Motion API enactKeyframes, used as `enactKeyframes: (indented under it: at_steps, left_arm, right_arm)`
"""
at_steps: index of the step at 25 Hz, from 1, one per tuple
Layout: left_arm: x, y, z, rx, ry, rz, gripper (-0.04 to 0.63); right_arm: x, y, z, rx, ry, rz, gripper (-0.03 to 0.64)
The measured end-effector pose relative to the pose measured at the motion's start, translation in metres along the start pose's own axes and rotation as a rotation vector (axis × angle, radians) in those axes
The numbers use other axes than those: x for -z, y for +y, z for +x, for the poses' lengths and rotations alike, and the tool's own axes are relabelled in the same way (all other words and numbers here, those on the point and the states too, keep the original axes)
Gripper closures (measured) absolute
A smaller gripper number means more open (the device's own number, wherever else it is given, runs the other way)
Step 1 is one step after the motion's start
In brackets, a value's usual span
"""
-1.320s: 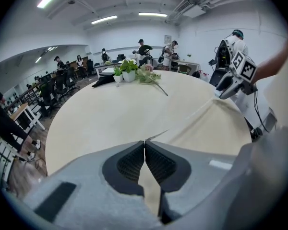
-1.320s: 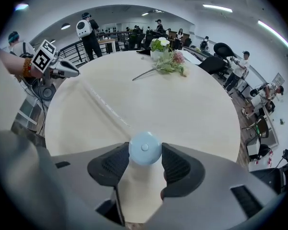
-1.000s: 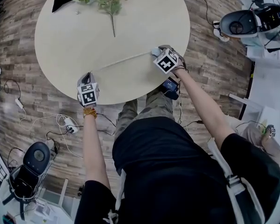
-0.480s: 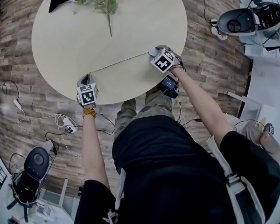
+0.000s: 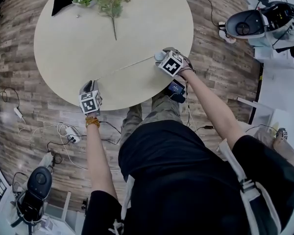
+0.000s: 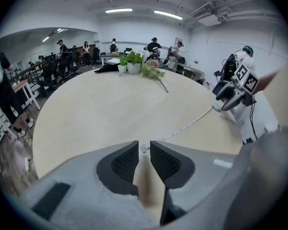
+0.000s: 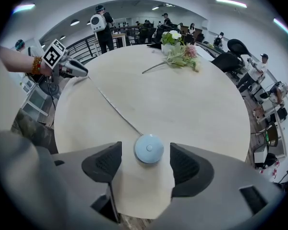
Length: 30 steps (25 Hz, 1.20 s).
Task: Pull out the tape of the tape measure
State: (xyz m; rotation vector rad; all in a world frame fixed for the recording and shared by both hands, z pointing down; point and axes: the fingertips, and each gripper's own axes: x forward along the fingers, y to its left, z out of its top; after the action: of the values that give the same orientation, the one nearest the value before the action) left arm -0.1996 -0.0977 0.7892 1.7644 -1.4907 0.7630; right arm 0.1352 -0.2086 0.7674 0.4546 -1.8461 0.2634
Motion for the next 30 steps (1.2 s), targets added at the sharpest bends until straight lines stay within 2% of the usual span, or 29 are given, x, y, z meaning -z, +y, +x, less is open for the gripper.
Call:
enactKeyframes:
  at_steps: [4, 7, 12, 22, 25, 28, 30]
  left_arm:
    - [-0.012, -0.002, -0.017, -0.003, -0.059, -0.010, 0.506]
    - [-0.028, -0.012, -0.034, 0.008, -0.114, 0.006, 0.506]
    - [-0.071, -0.047, -0.067, 0.044, -0.240, 0.102, 0.506]
    - [-0.161, -0.105, -0.148, 0.095, -0.479, 0.204, 0.509]
    - [-0.184, -0.117, -0.176, 0.083, -0.566, 0.245, 0.546]
    - [-0.211, -0.132, -0.204, 0.081, -0.662, 0.275, 0.552]
    - [-0.226, -0.143, -0.223, 0.085, -0.729, 0.288, 0.586]
  right_arm:
    - [-0.006, 0.002, -0.019, -0.008, -0.023, -0.002, 0.295]
    - [-0.020, -0.002, -0.041, 0.030, -0.085, 0.012, 0.298]
    - [-0.046, 0.001, -0.086, 0.074, -0.222, 0.119, 0.305]
    - [-0.093, 0.034, -0.174, 0.156, -0.446, 0.133, 0.325]
    - [-0.110, 0.048, -0.202, 0.179, -0.525, 0.118, 0.344]
    - [-0.127, 0.058, -0.230, 0.217, -0.615, 0.106, 0.356]
    - [-0.138, 0.064, -0.252, 0.252, -0.698, 0.122, 0.380]
